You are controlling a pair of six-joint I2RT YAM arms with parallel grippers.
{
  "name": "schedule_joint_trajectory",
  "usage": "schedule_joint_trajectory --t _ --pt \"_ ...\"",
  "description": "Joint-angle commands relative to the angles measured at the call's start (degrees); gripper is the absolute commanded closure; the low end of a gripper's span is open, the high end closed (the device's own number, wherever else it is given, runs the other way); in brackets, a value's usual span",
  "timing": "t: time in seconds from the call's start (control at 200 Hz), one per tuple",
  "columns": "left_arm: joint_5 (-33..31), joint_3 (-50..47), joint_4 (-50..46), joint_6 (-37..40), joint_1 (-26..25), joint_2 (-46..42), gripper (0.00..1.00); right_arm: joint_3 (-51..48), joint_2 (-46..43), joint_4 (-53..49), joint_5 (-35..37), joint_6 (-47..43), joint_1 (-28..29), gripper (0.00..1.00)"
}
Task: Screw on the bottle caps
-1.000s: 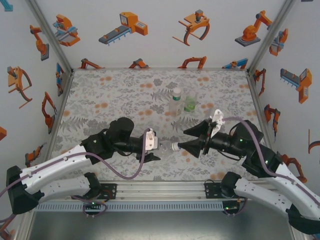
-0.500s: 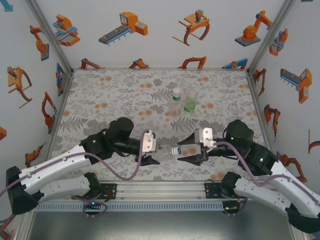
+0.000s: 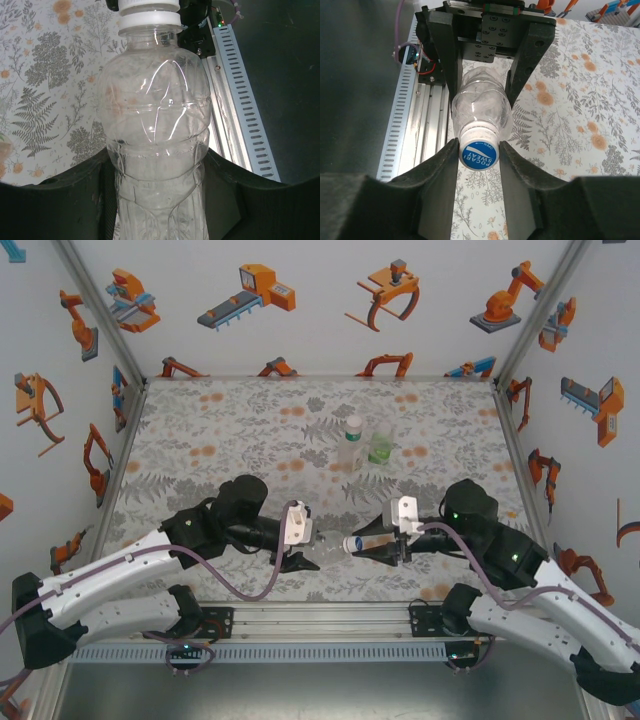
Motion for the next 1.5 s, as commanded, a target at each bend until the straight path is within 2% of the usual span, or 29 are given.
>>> schedule_joint_trajectory --t 0.0,0.11,0.245,0.32,0.395,0.451,0.571,0.636,0.706,0.811,0.931,0.966,1.016,1.031,1.096,1.217,1.282,1.392,1.497 --pt "1.09 1.77 -0.04 0.45 -0.09 -1.02 1.00 0.21 0.28 0.55 0.49 -0.11 0.08 0.66" --pt "0.21 1.69 0.33 0.49 -0.06 -1.04 1.00 -0.54 0.17 3.44 4.28 5.82 0.04 0.77" --pt "-4.71 0.68 2.92 -0.38 -0.12 -1.36 1.00 -3.63 -0.59 10.71 11.59 22.64 0.09 0.91" --pt "-7.74 -0.22 5.31 -1.06 -0.09 -1.34 1.00 -4.59 -0.70 12.88 18.20 33.64 0.09 1.00" --pt "-9.50 -1.14 7.83 -1.47 -0.15 -1.10 1.00 -4.98 -0.50 11.73 29.41 49.06 0.09 1.00" --pt "-10.22 -1.63 9.16 -1.48 -0.13 -1.03 1.00 -4.20 0.15 8.31 34.79 59.53 0.09 1.00" --pt "-12.35 -2.12 10.92 -1.42 -0.09 -0.95 1.00 -2.10 2.00 2.13 38.24 76.82 0.09 1.00" --pt "-13.56 -2.60 12.19 -1.36 -0.16 -0.95 1.00 -1.40 2.21 -2.12 42.71 86.32 0.09 1.00" --pt "-14.69 -3.15 13.52 -1.31 -0.10 -1.04 1.00 -1.84 2.28 -1.56 43.32 91.53 0.09 1.00" --pt "-15.11 -2.98 13.59 -1.04 -0.09 -0.96 1.00 0.05 4.16 -2.08 41.80 91.03 0.09 1.00" --pt "-14.82 -2.62 12.84 -0.76 -0.11 -0.72 1.00 3.38 5.80 -3.64 40.86 85.70 0.09 0.98" --pt "-14.70 -2.46 12.45 -0.67 -0.12 -0.62 1.00 3.67 5.73 -3.18 40.77 83.79 0.08 0.89" --pt "-14.60 -2.22 11.73 -0.64 -0.05 -0.59 1.00 3.81 5.34 -2.31 40.88 81.33 0.07 0.60" --pt "-14.54 -2.11 11.44 -0.59 -0.09 -0.59 1.00 3.81 5.09 -2.03 40.91 80.49 0.09 0.54" --pt "-14.59 -1.91 10.42 -0.56 -0.11 -0.98 1.00 3.90 3.97 -0.48 41.57 74.95 0.09 0.46" --pt "-14.60 -2.17 8.98 -0.52 -0.10 -2.73 1.00 3.52 0.80 4.34 41.38 61.67 0.09 0.41" --pt "-14.01 -2.30 8.09 -0.39 -0.09 -3.86 1.00 2.65 -0.79 8.32 38.09 52.24 0.09 0.41" --pt "-11.51 -2.57 6.34 -0.06 -0.08 -5.55 1.00 1.67 -2.07 11.53 28.10 35.62 0.09 0.42" --pt "-7.68 -2.07 3.89 0.20 -0.09 -6.75 1.00 3.89 -0.78 9.34 13.34 20.22 0.09 0.44"
